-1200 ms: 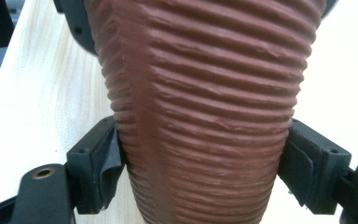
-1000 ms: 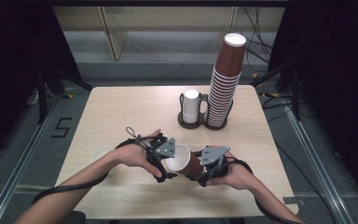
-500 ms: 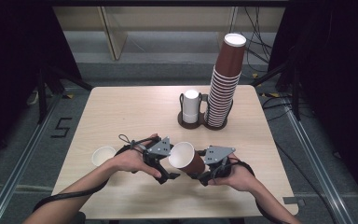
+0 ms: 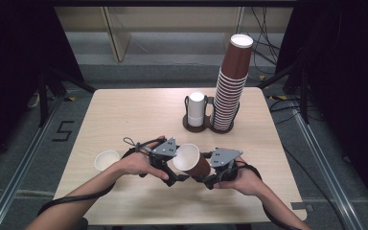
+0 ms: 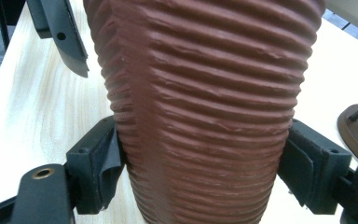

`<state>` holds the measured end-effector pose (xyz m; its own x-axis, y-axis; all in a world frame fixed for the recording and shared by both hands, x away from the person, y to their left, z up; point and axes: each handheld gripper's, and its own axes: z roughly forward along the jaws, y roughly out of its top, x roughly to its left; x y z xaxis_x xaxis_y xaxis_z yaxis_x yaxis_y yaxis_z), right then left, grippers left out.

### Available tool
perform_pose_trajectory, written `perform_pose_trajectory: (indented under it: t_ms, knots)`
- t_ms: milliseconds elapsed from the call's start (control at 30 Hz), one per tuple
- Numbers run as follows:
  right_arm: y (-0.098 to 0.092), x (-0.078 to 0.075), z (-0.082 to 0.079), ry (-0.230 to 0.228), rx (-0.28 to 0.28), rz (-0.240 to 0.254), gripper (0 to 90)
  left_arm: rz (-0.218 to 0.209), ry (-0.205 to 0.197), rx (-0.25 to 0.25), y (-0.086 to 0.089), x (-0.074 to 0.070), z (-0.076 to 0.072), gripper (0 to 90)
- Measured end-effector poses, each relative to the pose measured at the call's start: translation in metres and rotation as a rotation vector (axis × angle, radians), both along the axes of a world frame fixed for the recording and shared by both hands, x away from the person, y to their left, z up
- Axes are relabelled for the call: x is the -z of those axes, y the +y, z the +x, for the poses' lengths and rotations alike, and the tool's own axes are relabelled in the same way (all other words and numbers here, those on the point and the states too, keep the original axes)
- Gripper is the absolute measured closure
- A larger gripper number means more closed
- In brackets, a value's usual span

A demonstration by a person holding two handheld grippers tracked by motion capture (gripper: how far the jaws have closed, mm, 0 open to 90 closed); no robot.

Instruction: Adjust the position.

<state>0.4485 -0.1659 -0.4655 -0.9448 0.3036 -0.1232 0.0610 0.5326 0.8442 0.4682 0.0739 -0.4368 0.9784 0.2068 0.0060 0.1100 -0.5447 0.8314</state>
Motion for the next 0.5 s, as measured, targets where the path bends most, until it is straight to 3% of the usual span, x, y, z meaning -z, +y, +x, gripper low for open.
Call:
perform_pose_trajectory:
  t_ms: [100,267,467,500]
  knots:
    - [0.0,-0.0012,0.0024,-0.036,-0.01,-0.001,22.3,-0.006,0.001,0.002,-0.0015,-0.0001,0.0008,0.1]
    - [0.0003,-0.0012,0.0021,-0.032,-0.014,-0.001,22.3,-0.027,0.013,0.013,-0.0031,-0.0017,0.0015,0.8]
    - [0.0017,0.0002,0.0018,-0.03,-0.018,0.0,22.3,-0.044,0.0,0.013,-0.0048,-0.0041,0.0014,2.2]
    - [0.0025,0.0011,0.0004,-0.005,-0.019,0.001,22.3,-0.048,0.001,0.014,-0.0051,-0.0044,0.0014,2.5]
